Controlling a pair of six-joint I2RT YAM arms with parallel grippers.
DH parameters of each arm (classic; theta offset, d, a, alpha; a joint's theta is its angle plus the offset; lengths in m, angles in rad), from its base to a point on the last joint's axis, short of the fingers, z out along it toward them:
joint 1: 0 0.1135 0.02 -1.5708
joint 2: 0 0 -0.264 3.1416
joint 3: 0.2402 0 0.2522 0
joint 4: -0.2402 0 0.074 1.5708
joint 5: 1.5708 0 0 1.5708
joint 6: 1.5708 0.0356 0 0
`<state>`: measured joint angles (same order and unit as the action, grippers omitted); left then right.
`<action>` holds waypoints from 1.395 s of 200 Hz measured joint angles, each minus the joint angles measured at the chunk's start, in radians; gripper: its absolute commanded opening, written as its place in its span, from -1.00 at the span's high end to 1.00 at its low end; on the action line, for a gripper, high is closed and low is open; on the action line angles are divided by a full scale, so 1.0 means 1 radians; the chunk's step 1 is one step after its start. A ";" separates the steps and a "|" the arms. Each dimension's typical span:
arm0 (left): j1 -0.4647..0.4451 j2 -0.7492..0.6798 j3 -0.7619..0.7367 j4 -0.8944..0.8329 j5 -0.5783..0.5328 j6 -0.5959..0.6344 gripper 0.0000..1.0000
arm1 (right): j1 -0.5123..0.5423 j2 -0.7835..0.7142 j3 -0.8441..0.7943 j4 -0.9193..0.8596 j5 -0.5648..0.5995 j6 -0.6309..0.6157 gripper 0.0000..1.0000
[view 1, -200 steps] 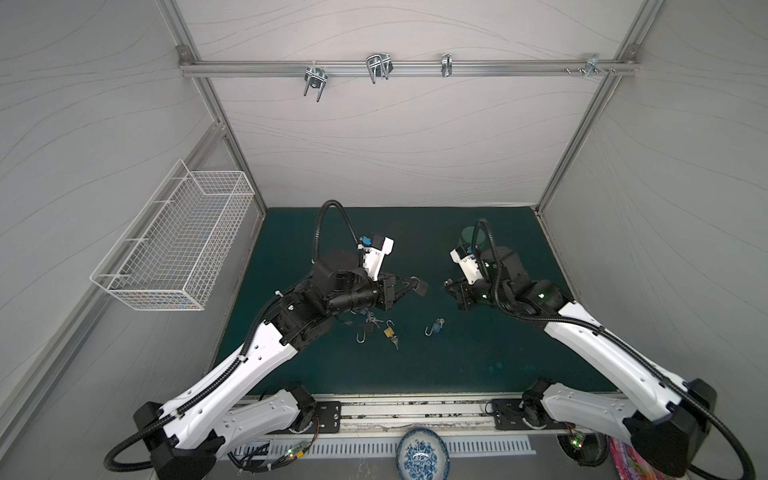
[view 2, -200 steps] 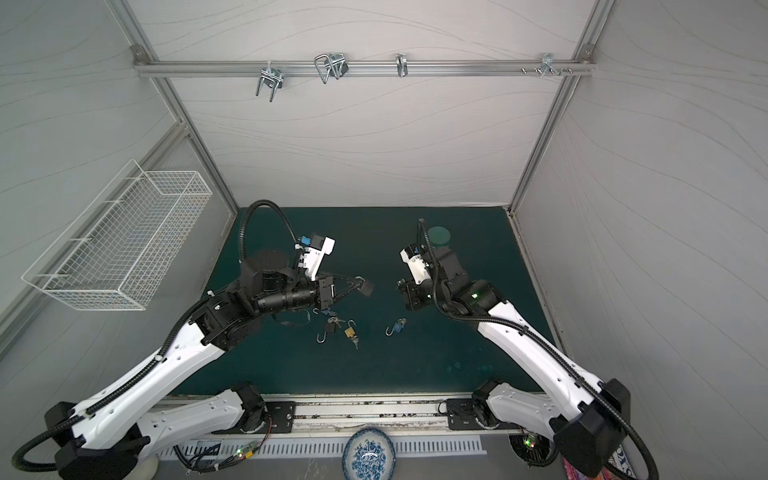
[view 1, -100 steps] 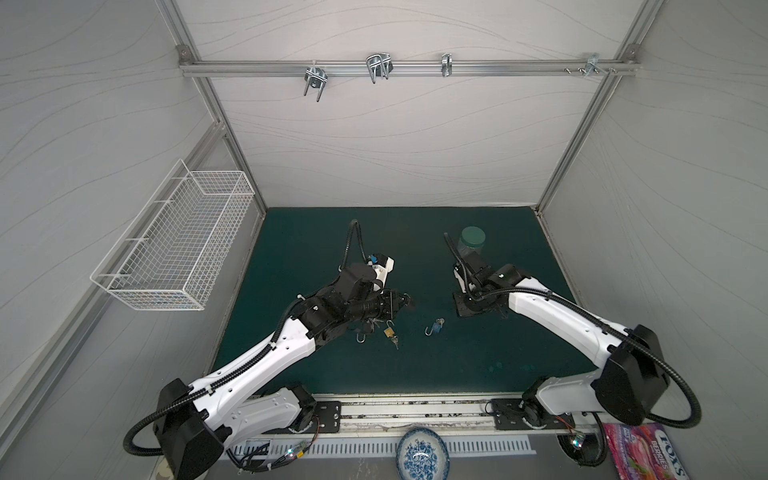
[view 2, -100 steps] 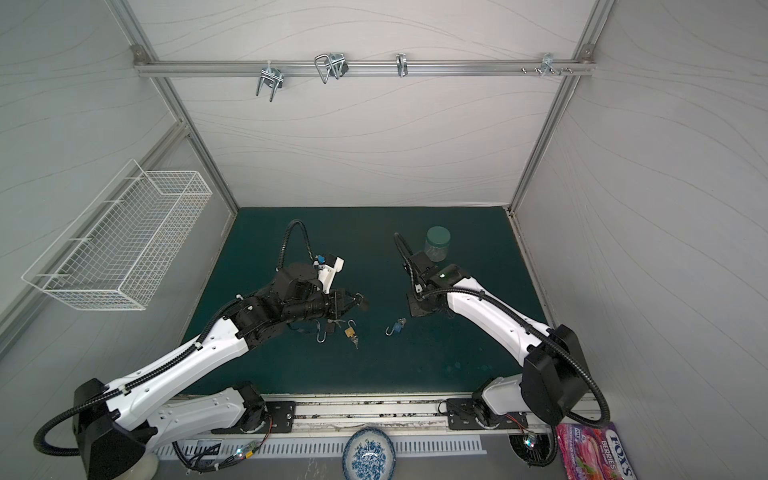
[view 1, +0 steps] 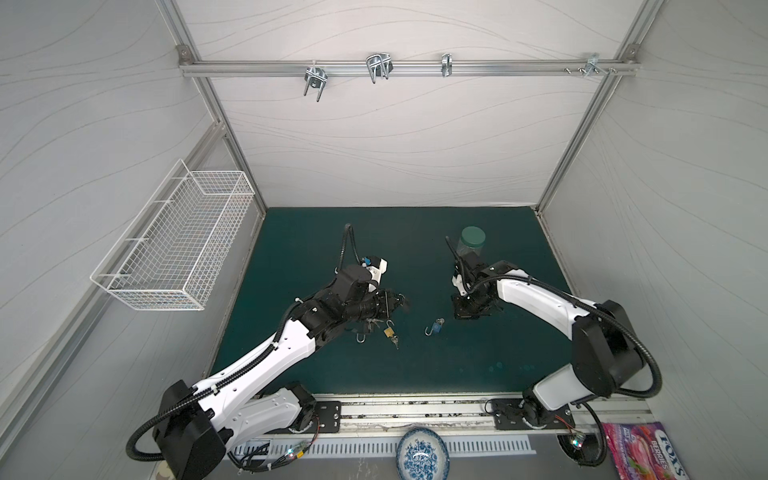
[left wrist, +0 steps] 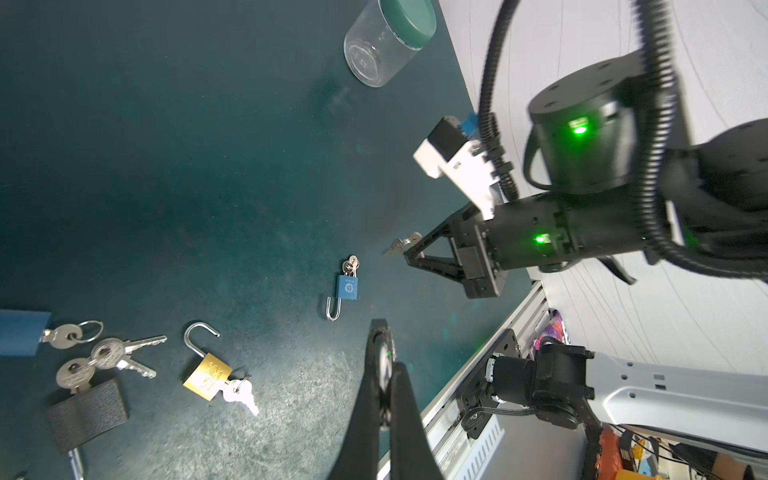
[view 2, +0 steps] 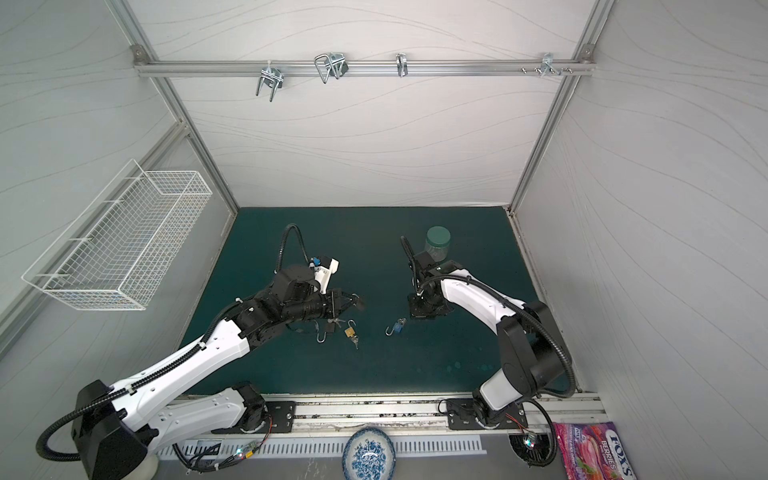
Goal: Lock with the key
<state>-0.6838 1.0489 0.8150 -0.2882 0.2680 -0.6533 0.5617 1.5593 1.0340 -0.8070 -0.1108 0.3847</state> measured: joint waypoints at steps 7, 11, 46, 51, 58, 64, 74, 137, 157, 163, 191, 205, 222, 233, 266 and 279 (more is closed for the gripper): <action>0.001 -0.004 0.000 0.001 0.002 -0.002 1.00 | -0.005 0.016 0.000 0.003 -0.006 0.000 1.00; 0.002 -0.007 0.000 0.001 0.002 -0.003 1.00 | -0.008 0.025 0.000 0.004 -0.008 0.000 1.00; 0.003 -0.020 0.000 0.001 0.006 -0.011 1.00 | -0.047 0.077 -0.014 0.011 -0.023 0.000 1.00; 0.003 -0.020 0.000 0.001 0.008 -0.013 1.00 | -0.052 0.078 -0.018 0.011 -0.022 0.000 1.00; 0.005 -0.020 0.000 0.000 0.009 -0.014 1.00 | -0.058 0.078 -0.023 0.011 -0.021 0.000 1.00; 0.005 -0.020 0.000 0.001 0.009 -0.015 1.00 | -0.063 0.078 -0.026 0.011 -0.020 0.000 1.00; 0.007 -0.019 0.000 0.002 0.011 -0.018 1.00 | -0.069 0.079 -0.027 0.011 -0.017 0.000 1.00; 0.008 -0.014 0.000 0.002 0.028 -0.035 1.00 | -0.072 0.109 -0.027 0.012 -0.014 -0.004 0.97; 0.013 -0.014 -0.003 0.004 0.032 -0.040 1.00 | -0.066 0.127 -0.027 0.013 -0.019 -0.011 0.93; 0.018 -0.014 -0.007 0.006 0.035 -0.042 1.00 | -0.064 0.130 -0.027 0.013 -0.020 -0.011 0.89; 0.036 -0.016 -0.022 0.010 0.042 -0.053 1.00 | -0.058 0.142 -0.024 0.013 -0.021 -0.016 0.59; 0.046 -0.019 -0.030 0.009 0.047 -0.058 1.00 | -0.058 0.143 -0.024 0.013 -0.024 -0.018 0.42; 0.058 -0.025 -0.037 0.010 0.054 -0.062 1.00 | -0.057 0.135 -0.024 0.016 -0.028 -0.017 0.23; 0.069 -0.031 -0.043 0.010 0.063 -0.067 1.00 | -0.057 0.114 -0.024 0.016 -0.027 -0.017 0.09; 0.129 -0.042 -0.065 0.043 0.116 -0.102 1.00 | -0.057 -0.062 -0.024 0.021 -0.010 -0.015 -0.85; 0.155 -0.044 -0.072 0.070 0.146 -0.118 1.00 | -0.057 -0.152 -0.024 0.032 -0.016 -0.015 -0.97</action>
<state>-0.5289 1.0050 0.7433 -0.2180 0.4137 -0.7715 0.5045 1.4075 1.0100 -0.7750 -0.1272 0.3698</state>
